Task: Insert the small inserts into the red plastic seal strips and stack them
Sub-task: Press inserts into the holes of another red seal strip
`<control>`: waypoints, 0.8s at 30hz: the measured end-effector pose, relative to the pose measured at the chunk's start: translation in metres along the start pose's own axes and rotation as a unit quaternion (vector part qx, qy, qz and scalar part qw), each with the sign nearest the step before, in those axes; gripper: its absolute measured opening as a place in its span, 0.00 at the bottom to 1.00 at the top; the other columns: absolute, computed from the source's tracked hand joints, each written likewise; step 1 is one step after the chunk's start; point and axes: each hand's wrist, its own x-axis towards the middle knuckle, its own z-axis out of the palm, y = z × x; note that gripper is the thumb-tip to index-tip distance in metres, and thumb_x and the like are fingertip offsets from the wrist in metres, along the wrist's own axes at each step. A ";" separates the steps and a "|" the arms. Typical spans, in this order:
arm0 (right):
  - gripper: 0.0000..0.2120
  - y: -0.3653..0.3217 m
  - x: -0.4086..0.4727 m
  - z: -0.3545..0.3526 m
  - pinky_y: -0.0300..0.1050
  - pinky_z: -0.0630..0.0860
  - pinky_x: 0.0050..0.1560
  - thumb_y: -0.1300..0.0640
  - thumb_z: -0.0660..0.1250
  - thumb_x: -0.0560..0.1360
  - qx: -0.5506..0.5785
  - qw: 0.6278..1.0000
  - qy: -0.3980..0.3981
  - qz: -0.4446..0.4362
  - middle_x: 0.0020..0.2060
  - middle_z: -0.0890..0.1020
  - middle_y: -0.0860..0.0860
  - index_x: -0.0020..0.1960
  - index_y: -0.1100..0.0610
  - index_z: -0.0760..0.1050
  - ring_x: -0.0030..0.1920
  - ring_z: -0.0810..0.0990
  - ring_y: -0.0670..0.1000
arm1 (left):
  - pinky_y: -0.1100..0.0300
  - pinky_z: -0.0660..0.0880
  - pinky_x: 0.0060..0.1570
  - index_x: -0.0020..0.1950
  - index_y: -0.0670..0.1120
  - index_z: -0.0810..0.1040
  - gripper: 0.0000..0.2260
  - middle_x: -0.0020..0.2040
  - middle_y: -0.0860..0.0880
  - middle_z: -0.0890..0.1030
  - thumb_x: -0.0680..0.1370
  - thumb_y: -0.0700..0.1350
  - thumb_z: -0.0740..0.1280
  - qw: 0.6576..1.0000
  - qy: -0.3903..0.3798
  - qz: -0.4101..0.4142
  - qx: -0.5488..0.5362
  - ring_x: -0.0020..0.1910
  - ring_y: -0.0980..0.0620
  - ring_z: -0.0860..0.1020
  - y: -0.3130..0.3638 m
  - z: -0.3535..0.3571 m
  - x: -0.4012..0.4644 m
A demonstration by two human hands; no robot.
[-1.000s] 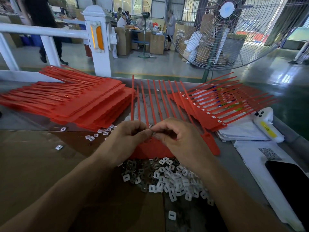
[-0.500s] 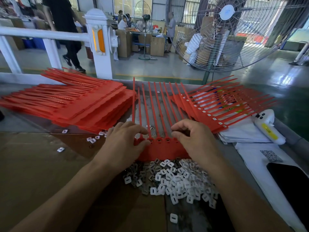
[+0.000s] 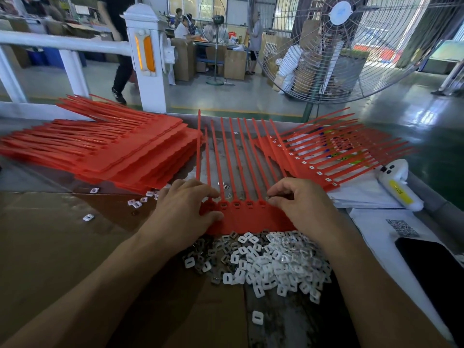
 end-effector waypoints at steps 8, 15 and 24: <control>0.06 -0.003 0.003 0.010 0.33 0.71 0.43 0.56 0.76 0.76 -0.041 0.999 -0.008 0.006 0.42 0.82 0.38 0.48 0.45 0.84 0.44 0.79 0.36 | 0.50 0.57 0.73 0.68 0.60 0.76 0.20 0.66 0.60 0.73 0.77 0.61 0.69 1.000 0.004 -0.005 -0.012 0.70 0.57 0.64 0.001 0.000 0.000; 0.06 -0.005 0.002 0.011 0.31 0.70 0.45 0.55 0.75 0.77 -0.049 0.998 -0.018 0.017 0.48 0.83 0.40 0.51 0.45 0.85 0.47 0.77 0.36 | 0.50 0.58 0.73 0.68 0.60 0.75 0.20 0.66 0.60 0.73 0.77 0.61 0.69 1.000 -0.002 -0.008 -0.011 0.70 0.57 0.63 0.001 0.000 -0.001; 0.08 -0.006 -0.002 0.006 0.32 0.70 0.48 0.58 0.72 0.80 -0.015 0.999 -0.025 0.027 0.54 0.84 0.43 0.53 0.46 0.85 0.51 0.78 0.39 | 0.49 0.58 0.74 0.68 0.60 0.75 0.20 0.67 0.60 0.72 0.77 0.61 0.69 1.000 -0.007 -0.011 -0.012 0.71 0.57 0.63 0.002 0.000 -0.001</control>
